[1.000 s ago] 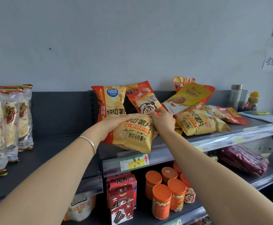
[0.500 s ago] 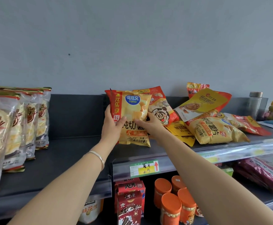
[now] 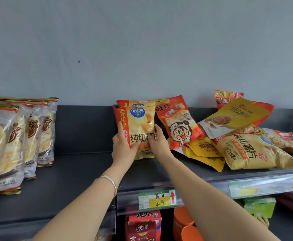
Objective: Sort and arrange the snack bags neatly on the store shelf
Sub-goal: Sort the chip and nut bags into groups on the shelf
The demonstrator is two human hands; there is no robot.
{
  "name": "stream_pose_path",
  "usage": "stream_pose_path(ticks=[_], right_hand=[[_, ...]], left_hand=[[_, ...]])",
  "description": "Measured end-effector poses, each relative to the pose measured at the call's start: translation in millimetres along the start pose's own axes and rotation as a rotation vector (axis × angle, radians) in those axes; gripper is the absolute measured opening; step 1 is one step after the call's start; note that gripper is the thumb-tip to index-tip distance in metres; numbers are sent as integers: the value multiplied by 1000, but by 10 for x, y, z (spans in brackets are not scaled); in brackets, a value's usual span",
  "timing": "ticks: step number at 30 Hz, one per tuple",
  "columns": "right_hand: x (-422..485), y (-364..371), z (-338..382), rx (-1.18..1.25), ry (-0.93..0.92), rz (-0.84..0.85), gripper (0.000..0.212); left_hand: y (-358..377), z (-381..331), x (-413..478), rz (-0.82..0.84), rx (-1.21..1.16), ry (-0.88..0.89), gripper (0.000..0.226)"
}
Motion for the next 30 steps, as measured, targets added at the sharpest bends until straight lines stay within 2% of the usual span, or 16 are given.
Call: stream_pose_path(ticks=[4, 9, 13, 17, 21, 26, 30], right_hand=[[-35, -65, 45, -126, -15, -60, 57], [-160, -235, 160, -227, -52, -95, 55], [-295, -384, 252, -433, -127, -31, 48], [-363, -644, 241, -595, -173, -20, 43], [-314, -939, 162, -670, -207, -58, 41], [-166, -1244, -12, -680, -218, -119, 42], [12, -1451, -122, -676, -211, -110, 43]], left_hand=[[-124, -61, -39, -127, 111, 49, 92], [-279, -353, -215, -247, 129, 209, 62], [-133, -627, -399, -193, 172, 393, 35], [176, -855, -610, -8, 128, 517, 27], [538, -931, -678, 163, 104, 485, 33], [935, -1026, -566, 215, 46, 308, 46], [1199, -1103, -503, 216, 4, 213, 46]])
Point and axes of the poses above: each hand's wrist, its own x-axis towards the middle knuckle, its own y-axis out of the palm, z = x × y, the point moved 8 cm from there along x, towards the middle knuckle, and after that the axes turned 12 degrees about -y, right-handed, at the moved point
